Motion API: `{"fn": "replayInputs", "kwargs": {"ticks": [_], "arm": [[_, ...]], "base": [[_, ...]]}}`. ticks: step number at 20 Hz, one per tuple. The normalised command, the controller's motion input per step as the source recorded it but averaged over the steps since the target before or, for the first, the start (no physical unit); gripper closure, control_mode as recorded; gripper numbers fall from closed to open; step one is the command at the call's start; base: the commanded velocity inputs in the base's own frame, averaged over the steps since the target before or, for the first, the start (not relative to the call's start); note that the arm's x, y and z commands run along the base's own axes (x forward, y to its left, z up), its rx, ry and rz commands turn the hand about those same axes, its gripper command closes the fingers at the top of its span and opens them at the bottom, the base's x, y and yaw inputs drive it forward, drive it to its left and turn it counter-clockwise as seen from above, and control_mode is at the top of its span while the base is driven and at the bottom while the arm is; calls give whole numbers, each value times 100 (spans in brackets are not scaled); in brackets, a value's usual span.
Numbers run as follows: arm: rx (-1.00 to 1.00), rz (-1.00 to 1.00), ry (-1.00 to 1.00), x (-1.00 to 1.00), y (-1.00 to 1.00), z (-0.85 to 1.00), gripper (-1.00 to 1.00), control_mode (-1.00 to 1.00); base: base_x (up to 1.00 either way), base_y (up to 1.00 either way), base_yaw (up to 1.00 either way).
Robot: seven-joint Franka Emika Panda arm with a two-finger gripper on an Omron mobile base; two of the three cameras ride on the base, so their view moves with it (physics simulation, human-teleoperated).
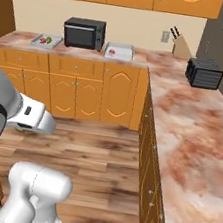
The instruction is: Place one broccoli and one fish in each tupperware on the nearby counter, to pack two identical lunches.
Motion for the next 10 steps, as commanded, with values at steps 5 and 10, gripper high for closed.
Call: {"fn": "replayInputs", "kwargs": {"ticks": [5,10], "arm": [[0,0,0,0,0,0,100,100],[0,0,0,0,0,0,100,100]], "base": [[100,0,9],[100,-6,8]]}}
